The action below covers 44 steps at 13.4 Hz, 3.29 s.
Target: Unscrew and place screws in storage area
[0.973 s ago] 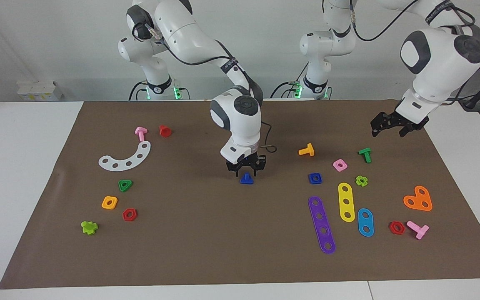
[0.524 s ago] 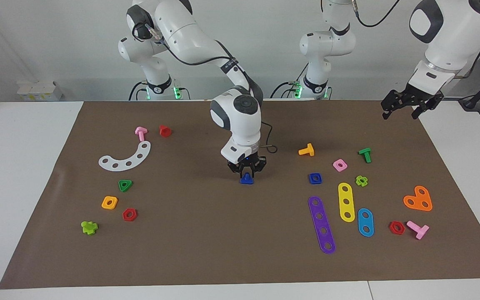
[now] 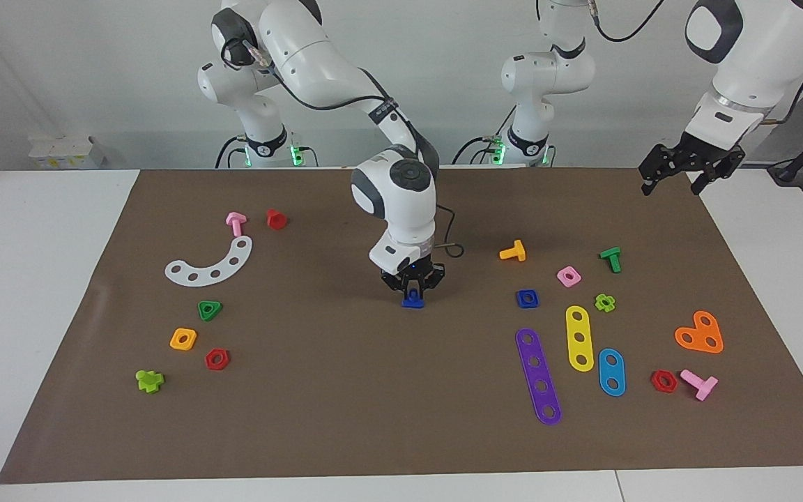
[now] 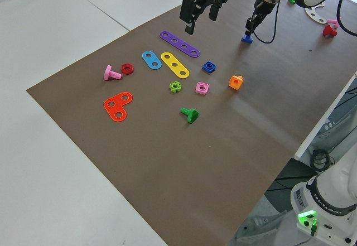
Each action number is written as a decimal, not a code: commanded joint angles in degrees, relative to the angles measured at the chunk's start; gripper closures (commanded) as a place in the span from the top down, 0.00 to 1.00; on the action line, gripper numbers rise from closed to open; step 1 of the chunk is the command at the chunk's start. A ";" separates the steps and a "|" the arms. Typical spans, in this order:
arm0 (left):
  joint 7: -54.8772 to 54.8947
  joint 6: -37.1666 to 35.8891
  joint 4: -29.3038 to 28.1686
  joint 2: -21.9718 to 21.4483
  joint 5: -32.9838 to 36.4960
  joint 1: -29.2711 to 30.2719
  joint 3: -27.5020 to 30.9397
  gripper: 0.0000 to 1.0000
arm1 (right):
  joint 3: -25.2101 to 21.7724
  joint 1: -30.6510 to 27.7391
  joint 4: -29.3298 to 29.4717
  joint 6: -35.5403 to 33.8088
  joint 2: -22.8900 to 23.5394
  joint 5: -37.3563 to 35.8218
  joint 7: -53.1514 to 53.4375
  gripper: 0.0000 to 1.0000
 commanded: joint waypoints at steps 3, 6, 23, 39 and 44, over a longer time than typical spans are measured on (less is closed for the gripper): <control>0.10 0.17 -0.18 -0.54 1.29 0.10 -0.07 1.00 | -0.45 -1.93 -3.63 1.52 -4.11 -1.16 1.50 0.00; 0.10 0.17 -0.35 -0.81 1.37 0.10 -0.07 1.00 | -0.45 -7.72 -12.31 4.41 -11.92 -1.16 0.01 0.00; 3.71 -0.70 5.33 1.64 0.85 3.97 0.02 1.00 | -0.19 -30.59 -25.26 7.33 -17.75 0.68 -24.43 0.85; 3.80 -8.71 18.02 9.66 0.85 2.04 -1.30 0.98 | -0.80 -31.55 5.13 -34.75 -28.04 2.53 -27.93 1.00; 3.79 -8.70 16.17 8.86 0.85 1.60 -1.38 0.99 | -0.80 -32.87 4.19 -39.69 -30.32 3.41 -30.85 1.00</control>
